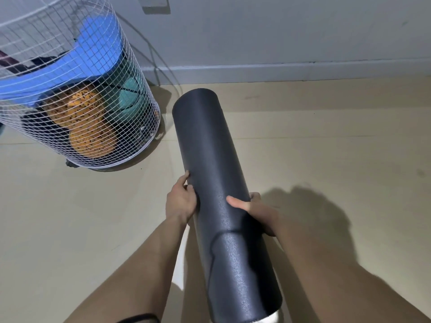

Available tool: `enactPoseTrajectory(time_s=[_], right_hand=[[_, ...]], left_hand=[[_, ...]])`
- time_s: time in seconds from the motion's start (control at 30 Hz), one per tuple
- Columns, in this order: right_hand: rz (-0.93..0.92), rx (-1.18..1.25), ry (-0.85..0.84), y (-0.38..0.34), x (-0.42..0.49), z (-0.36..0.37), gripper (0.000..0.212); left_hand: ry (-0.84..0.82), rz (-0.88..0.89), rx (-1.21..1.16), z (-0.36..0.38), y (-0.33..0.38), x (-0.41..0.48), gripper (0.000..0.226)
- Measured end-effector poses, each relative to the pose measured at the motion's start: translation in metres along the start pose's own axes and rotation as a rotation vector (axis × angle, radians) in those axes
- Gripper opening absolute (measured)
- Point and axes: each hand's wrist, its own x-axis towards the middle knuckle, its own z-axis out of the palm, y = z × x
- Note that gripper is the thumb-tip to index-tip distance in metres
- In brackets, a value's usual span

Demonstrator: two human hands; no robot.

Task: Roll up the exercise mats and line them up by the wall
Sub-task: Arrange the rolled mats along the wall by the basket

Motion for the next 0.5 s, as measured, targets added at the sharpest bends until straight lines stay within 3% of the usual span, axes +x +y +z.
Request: enactPoseTrajectory(time_s=[0.07,0.17,0.23,0.37,0.5], right_hand=[[-0.037,0.011,-0.021,0.0,0.002,0.004,0.12],[-0.049,-0.019,-0.092,-0.001,-0.007,0.008,0.07],[-0.004,0.007,-0.12,0.0,-0.01,0.009,0.065],[0.015,0.044,-0.195,-0.002,-0.013,0.018,0.047],[-0.015,0.136,-0.21,0.001,-0.008,0.021,0.074]], left_hand=[[-0.085,-0.062,-0.044,-0.003,0.004,-0.001,0.074],[-0.2,-0.092,-0.062,-0.006,0.012,-0.003,0.111],[-0.222,-0.125,-0.128,-0.012,0.008,-0.001,0.122],[-0.271,-0.153,-0.214,-0.022,0.003,-0.003,0.09],[-0.297,-0.156,-0.262,-0.023,0.011,-0.004,0.077]])
